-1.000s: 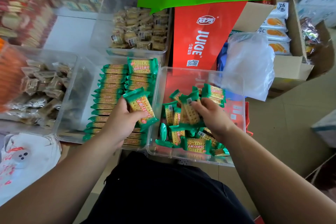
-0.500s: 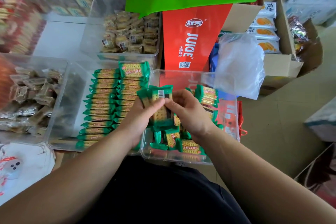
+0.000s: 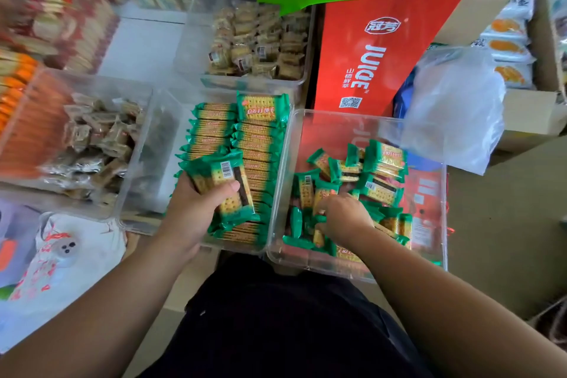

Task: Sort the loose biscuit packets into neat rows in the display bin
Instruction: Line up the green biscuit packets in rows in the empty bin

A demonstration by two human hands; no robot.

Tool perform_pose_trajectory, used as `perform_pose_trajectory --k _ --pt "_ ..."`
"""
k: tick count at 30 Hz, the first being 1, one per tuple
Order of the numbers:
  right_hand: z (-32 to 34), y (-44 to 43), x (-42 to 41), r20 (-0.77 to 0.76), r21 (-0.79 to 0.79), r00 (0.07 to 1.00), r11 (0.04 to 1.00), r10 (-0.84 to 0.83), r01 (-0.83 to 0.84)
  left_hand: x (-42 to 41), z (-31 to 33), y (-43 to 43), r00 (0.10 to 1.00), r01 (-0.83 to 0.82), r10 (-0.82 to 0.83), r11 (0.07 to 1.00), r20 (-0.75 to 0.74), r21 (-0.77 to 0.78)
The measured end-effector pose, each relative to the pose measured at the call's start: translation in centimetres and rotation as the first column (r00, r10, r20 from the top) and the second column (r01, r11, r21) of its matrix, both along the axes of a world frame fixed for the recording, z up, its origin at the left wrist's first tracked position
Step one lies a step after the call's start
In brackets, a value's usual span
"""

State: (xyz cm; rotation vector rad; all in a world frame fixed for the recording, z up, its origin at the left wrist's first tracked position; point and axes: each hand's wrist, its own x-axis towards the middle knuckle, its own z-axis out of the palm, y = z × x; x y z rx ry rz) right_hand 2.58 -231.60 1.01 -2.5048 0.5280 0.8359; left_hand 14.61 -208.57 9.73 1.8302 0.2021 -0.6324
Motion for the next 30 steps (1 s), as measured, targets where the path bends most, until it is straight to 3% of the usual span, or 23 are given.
perform_pose_trajectory --k 3,8,10,15,18,23,30 --pt "0.3 -0.2 0.4 0.026 0.030 1.000 0.999 -0.016 0.015 -0.2 -0.4 0.6 1.000 -0.005 0.005 1.000 -0.017 0.011" --pt "1.7 -0.7 0.7 0.221 0.150 0.891 0.916 -0.397 0.371 -0.1 -0.8 0.5 1.000 -0.006 0.005 1.000 -0.029 -0.013" --pt "1.9 -0.2 0.7 0.285 0.204 0.838 0.883 -0.466 0.422 0.0 -0.9 0.3 1.000 0.005 -0.005 1.000 -0.031 -0.015" --pt "1.1 2.1 0.9 0.291 0.229 0.859 0.902 -0.421 0.365 0.7 -0.9 -0.3 0.999 0.042 -0.042 0.999 -0.018 -0.008" --pt "0.9 3.0 0.7 0.201 0.207 0.905 0.919 -0.375 0.335 1.1 -1.3 -0.1 0.998 0.051 -0.052 0.999 -0.024 -0.006" --pt "0.9 3.9 1.0 0.112 -0.017 0.969 0.975 -0.219 0.222 1.0 -1.4 -0.1 0.998 0.049 -0.049 0.999 -0.025 0.005" --pt "-0.1 3.3 1.1 0.121 0.020 0.938 0.946 -0.325 0.325 1.0 -1.8 0.1 0.998 0.050 -0.049 0.998 -0.029 0.027"
